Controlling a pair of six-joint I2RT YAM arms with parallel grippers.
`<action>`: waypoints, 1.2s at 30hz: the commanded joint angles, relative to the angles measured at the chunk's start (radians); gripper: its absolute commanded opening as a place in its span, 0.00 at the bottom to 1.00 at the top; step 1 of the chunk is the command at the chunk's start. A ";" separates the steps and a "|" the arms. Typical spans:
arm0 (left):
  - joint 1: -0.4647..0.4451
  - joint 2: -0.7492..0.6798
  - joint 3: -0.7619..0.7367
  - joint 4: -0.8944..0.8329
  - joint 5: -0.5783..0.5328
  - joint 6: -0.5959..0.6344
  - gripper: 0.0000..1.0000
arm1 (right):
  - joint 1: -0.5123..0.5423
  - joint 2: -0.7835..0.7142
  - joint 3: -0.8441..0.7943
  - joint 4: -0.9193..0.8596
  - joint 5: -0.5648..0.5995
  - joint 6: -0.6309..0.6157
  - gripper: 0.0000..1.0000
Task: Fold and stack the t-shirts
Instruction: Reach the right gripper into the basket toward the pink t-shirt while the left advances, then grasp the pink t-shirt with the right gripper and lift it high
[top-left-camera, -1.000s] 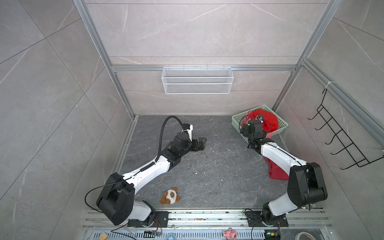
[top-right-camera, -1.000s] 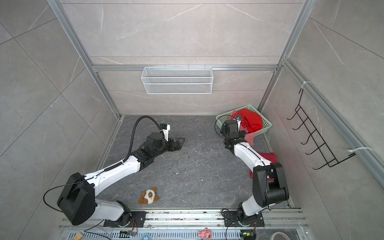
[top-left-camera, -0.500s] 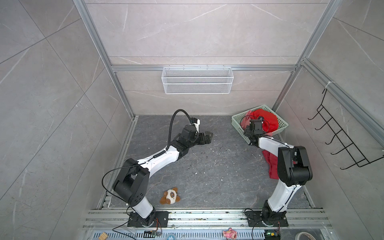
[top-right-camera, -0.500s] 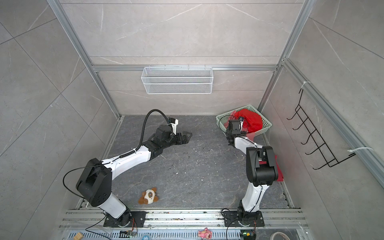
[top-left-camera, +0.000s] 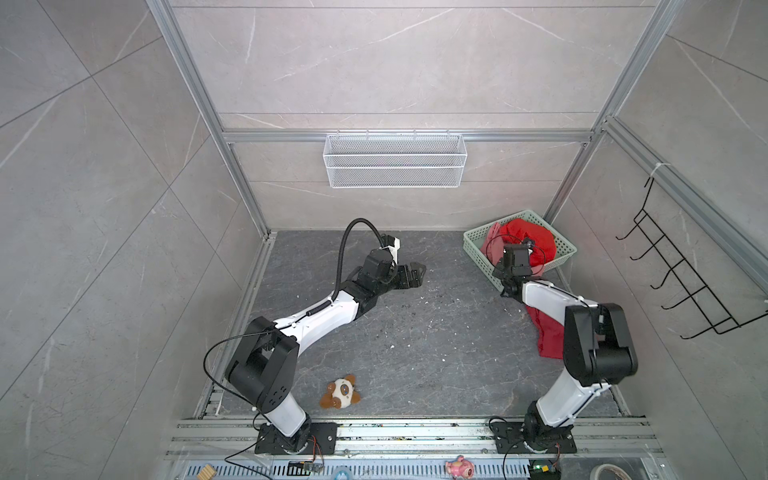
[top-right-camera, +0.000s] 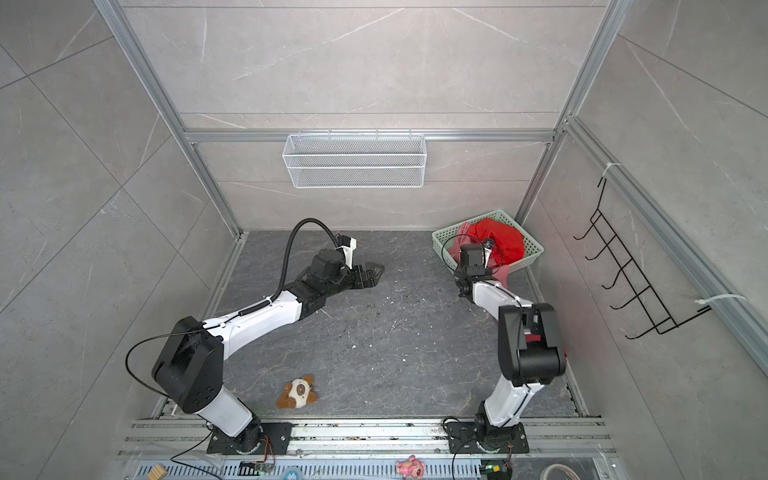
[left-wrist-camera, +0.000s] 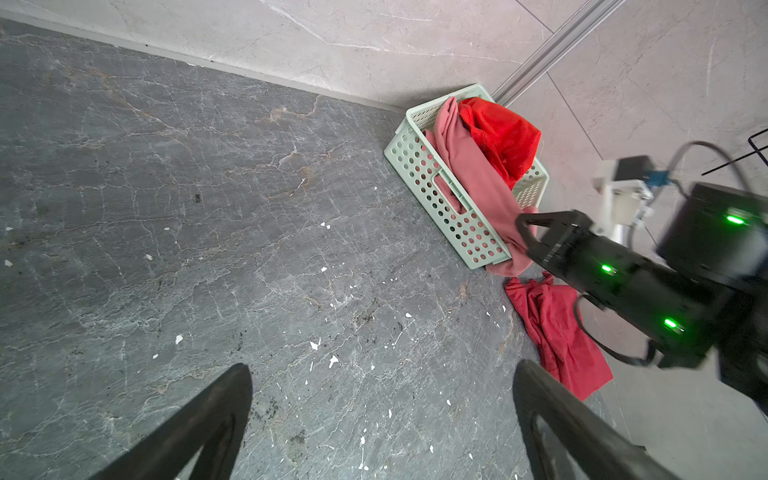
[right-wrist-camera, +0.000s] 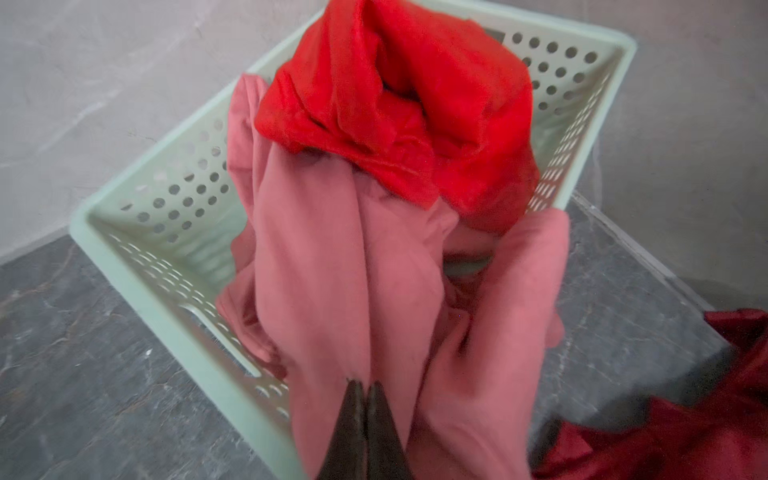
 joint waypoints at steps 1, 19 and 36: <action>0.003 0.015 0.023 0.046 0.042 -0.022 1.00 | 0.003 -0.144 -0.045 0.037 0.006 0.004 0.00; 0.002 0.052 0.009 0.101 0.090 -0.057 1.00 | 0.152 -0.560 0.024 -0.069 -0.063 -0.136 0.00; -0.070 0.278 0.222 -0.100 0.091 -0.039 1.00 | 0.282 -0.473 0.530 -0.158 -0.232 -0.323 0.00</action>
